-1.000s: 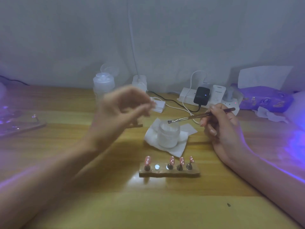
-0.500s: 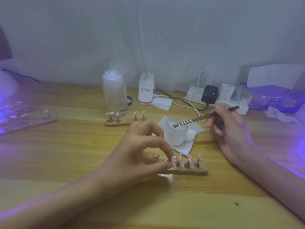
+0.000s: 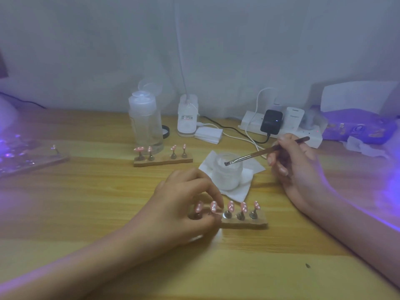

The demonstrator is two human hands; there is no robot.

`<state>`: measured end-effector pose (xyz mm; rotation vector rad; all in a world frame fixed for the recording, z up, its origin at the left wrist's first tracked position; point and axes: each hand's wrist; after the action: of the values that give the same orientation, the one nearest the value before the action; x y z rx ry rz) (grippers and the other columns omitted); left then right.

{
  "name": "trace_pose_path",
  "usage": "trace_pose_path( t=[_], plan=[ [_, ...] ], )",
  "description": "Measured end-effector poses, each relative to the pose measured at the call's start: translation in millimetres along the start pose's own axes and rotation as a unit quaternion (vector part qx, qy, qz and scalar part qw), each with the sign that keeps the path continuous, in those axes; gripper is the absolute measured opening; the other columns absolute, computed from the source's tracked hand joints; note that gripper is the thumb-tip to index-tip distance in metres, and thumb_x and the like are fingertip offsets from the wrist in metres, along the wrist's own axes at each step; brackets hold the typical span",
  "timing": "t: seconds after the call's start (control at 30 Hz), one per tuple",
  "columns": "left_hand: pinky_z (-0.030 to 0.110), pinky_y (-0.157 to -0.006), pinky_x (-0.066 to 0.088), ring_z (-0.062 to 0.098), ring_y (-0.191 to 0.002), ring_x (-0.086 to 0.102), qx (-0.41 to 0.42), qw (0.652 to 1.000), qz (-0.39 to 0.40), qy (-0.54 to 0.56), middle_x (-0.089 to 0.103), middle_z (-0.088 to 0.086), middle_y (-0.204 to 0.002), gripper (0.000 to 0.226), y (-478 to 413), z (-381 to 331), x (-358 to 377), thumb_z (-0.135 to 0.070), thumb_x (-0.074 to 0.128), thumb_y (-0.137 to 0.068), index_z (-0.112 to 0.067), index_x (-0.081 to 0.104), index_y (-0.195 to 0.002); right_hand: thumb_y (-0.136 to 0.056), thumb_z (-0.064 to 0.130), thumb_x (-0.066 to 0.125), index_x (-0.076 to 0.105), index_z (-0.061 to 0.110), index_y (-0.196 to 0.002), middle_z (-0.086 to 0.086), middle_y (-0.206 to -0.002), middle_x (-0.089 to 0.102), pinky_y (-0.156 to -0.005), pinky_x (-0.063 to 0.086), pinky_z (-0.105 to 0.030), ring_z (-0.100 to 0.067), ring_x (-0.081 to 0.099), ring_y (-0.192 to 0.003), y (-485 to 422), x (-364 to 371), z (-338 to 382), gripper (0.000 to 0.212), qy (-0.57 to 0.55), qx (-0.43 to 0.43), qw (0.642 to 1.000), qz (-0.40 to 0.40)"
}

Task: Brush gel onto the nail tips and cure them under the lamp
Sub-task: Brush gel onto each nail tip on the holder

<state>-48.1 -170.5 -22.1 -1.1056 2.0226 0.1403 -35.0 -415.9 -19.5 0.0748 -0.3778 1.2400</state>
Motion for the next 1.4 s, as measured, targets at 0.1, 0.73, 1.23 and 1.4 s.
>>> trace_pose_path(
  t=[0.1,0.73,1.23,1.4],
  plan=[
    [0.037,-0.094,0.04,0.004,-0.107,0.048,0.015,0.999,-0.003,-0.031,0.056,-0.019,-0.1,0.011,-4.5,-5.7,5.6,-0.045,0.066,-0.076,-0.042,0.065,-0.087,-0.102,0.016,0.047,0.049,0.014,-0.078,-0.005,-0.05,0.057,-0.038,0.03,-0.015,-0.008,0.032,-0.036,-0.2,0.4,0.4,0.024,-0.002,0.004,1.0,-0.002],
    [0.019,-0.073,0.054,0.012,-0.08,0.071,0.107,0.98,-0.105,0.131,0.075,-0.007,-0.091,0.007,-20.4,-15.0,-44.4,-0.025,0.069,-0.089,-0.019,0.068,-0.087,-0.101,0.025,0.055,0.049,0.021,-0.076,-0.009,-0.055,0.061,-0.042,0.04,-0.022,-0.02,0.05,-0.043,-0.4,13.3,27.1,0.025,0.251,-0.174,0.939,0.16],
    [0.011,-0.055,0.044,0.011,-0.063,0.066,0.077,0.967,-0.162,0.18,0.072,-0.012,-0.096,0.003,-51.7,30.0,-9.8,-0.018,0.071,-0.09,-0.018,0.068,-0.093,-0.101,0.024,0.053,0.053,0.028,-0.072,-0.002,-0.053,0.058,-0.039,0.036,-0.017,-0.011,0.046,-0.042,-2.6,-4.0,16.3,0.03,0.077,-0.075,0.994,0.011],
    [0.017,-0.06,0.05,0.015,-0.066,0.066,0.068,0.971,-0.178,0.147,0.069,-0.01,-0.096,0.008,-48.9,34.0,-7.5,-0.017,0.073,-0.089,-0.025,0.069,-0.09,-0.1,0.024,0.052,0.048,0.018,-0.078,0.001,-0.052,0.057,-0.039,0.033,-0.014,-0.006,0.044,-0.042,-3.1,-5.7,7.1,0.023,0.016,-0.008,1.0,-0.012]
  ],
)
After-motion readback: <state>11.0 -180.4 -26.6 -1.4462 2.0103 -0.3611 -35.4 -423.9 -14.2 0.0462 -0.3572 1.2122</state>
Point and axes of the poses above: each hand's wrist, its own y-axis away from the middle knuckle, its own x-axis out of the palm, z = x × y
